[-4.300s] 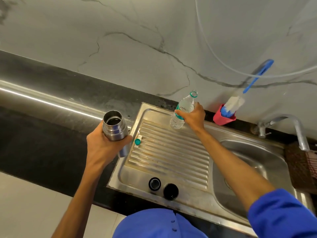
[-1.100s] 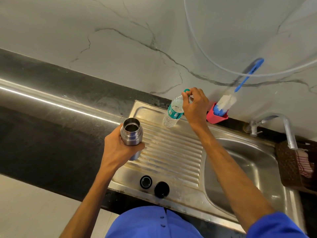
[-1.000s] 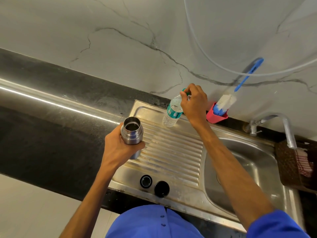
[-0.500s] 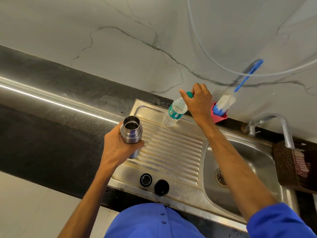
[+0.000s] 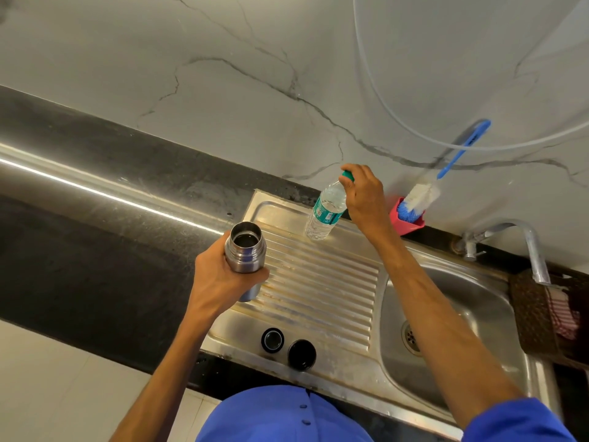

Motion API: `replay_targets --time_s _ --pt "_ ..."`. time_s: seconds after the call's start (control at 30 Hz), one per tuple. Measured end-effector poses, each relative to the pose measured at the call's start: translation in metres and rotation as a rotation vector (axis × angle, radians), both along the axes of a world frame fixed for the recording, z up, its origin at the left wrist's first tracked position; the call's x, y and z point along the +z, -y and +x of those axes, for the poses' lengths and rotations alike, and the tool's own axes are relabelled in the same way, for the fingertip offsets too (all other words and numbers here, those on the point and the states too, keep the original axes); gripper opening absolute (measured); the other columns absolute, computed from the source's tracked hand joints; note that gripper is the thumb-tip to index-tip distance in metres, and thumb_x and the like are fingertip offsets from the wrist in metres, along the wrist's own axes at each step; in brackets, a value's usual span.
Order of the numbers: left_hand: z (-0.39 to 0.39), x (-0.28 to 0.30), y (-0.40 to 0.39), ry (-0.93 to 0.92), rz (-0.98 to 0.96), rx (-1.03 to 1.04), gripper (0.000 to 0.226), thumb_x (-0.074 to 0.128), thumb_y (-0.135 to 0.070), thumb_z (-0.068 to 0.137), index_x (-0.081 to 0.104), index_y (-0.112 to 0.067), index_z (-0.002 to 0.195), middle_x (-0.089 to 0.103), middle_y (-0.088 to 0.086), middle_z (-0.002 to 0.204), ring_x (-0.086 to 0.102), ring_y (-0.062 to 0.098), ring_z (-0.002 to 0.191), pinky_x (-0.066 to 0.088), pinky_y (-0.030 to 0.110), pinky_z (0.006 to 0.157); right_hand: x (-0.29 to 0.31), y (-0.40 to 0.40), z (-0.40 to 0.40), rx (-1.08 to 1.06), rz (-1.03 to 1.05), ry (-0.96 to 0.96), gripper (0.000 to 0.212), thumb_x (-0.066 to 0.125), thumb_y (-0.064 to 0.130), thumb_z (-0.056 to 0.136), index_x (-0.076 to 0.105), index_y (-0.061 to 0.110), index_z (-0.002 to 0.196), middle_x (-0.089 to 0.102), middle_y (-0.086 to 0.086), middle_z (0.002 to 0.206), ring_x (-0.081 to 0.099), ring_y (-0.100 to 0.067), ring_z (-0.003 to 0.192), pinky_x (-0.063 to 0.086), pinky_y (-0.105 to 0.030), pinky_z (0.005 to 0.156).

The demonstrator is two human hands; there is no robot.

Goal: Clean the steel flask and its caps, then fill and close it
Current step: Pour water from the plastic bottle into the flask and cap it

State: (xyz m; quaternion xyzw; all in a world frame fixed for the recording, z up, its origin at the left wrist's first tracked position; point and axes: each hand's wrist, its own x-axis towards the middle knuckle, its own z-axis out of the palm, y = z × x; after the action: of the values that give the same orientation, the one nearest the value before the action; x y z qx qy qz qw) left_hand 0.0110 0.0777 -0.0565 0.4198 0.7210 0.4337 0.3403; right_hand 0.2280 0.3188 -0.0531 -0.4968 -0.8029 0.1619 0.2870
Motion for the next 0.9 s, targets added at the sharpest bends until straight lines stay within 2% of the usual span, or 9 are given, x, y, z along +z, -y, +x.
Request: replay_targets --time_s 0.13,0.33,0.53,0.6,0.67,0.73,0.8,0.83,0.9 --pt "0.001 -0.002 0.000 0.003 -0.011 0.003 0.060 0.099 -0.010 0.062 0.061 -0.036 0.101 0.072 -0.013 0.099 0.068 -0.009 0.088 0.051 0.003 0.071 0.000 -0.001 0.003 -0.103 -0.089 -0.273 0.027 0.073 0.020 0.096 0.069 0.006 0.119 0.072 -0.007 0.117 0.064 -0.012 0.103 0.047 -0.005 0.086" --pt "0.004 0.000 -0.001 0.000 -0.013 -0.002 0.061 0.098 -0.009 0.064 0.060 -0.038 0.100 0.070 -0.015 0.098 0.067 -0.013 0.087 0.049 0.001 0.070 -0.005 -0.008 0.004 -0.107 -0.104 -0.292 0.030 0.075 0.028 0.095 0.067 0.005 0.114 0.071 -0.007 0.112 0.063 -0.011 0.098 0.046 -0.001 0.080" --pt "0.005 -0.002 -0.001 -0.001 -0.027 -0.002 0.060 0.099 -0.011 0.064 0.061 -0.031 0.106 0.070 -0.015 0.099 0.066 -0.014 0.086 0.049 0.001 0.070 -0.011 -0.007 0.007 -0.152 -0.079 -0.264 0.037 0.078 0.033 0.092 0.067 0.003 0.112 0.072 -0.008 0.111 0.062 -0.010 0.097 0.049 -0.005 0.079" --pt "0.006 -0.002 -0.001 -0.003 -0.024 -0.004 0.061 0.099 -0.011 0.064 0.062 -0.030 0.107 0.070 -0.015 0.099 0.066 -0.015 0.086 0.049 0.000 0.071 -0.008 -0.004 0.005 -0.153 -0.064 -0.236 0.038 0.076 0.036 0.094 0.068 0.004 0.114 0.072 -0.009 0.113 0.062 -0.012 0.098 0.056 -0.021 0.087" --pt "0.005 -0.003 0.001 -0.004 -0.023 -0.002 0.060 0.099 -0.011 0.063 0.063 -0.028 0.108 0.070 -0.015 0.099 0.066 -0.014 0.086 0.049 0.001 0.071 -0.006 0.002 0.003 -0.144 -0.090 -0.151 0.048 0.068 0.045 0.098 0.064 0.007 0.126 0.067 -0.010 0.127 0.060 -0.019 0.113 0.051 -0.033 0.102" --pt "0.004 -0.003 0.004 -0.007 -0.017 0.015 0.059 0.099 -0.011 0.063 0.064 -0.025 0.108 0.072 -0.014 0.099 0.068 -0.010 0.087 0.050 0.002 0.072 -0.003 0.021 0.003 -0.177 -0.115 -0.140 0.060 0.061 0.051 0.100 0.051 0.011 0.144 0.054 -0.009 0.144 0.050 -0.019 0.130 0.038 -0.027 0.107" --pt "0.002 -0.003 0.010 -0.015 -0.010 0.031 0.059 0.099 -0.012 0.064 0.065 -0.024 0.110 0.072 -0.013 0.100 0.070 -0.007 0.089 0.052 0.005 0.074 -0.008 0.054 0.001 -0.197 -0.019 -0.163 0.052 0.059 0.046 0.101 0.049 0.014 0.141 0.053 -0.008 0.137 0.051 -0.019 0.123 0.043 -0.027 0.100" --pt "0.001 -0.003 0.013 -0.022 -0.006 0.034 0.060 0.099 -0.013 0.064 0.065 -0.023 0.113 0.072 -0.013 0.102 0.070 -0.006 0.090 0.052 0.006 0.075 -0.015 0.076 0.000 -0.151 -0.009 -0.127 0.044 0.059 0.041 0.100 0.052 0.015 0.135 0.056 -0.007 0.130 0.052 -0.017 0.115 0.047 -0.029 0.097" --pt "0.000 -0.001 0.019 -0.029 0.004 0.047 0.061 0.098 -0.015 0.065 0.065 -0.024 0.115 0.072 -0.013 0.104 0.070 -0.005 0.093 0.052 0.009 0.079 -0.037 0.119 -0.002 0.129 -0.181 0.047 0.036 0.058 0.037 0.099 0.059 0.018 0.130 0.060 -0.004 0.124 0.053 -0.015 0.109 0.051 -0.037 0.097"
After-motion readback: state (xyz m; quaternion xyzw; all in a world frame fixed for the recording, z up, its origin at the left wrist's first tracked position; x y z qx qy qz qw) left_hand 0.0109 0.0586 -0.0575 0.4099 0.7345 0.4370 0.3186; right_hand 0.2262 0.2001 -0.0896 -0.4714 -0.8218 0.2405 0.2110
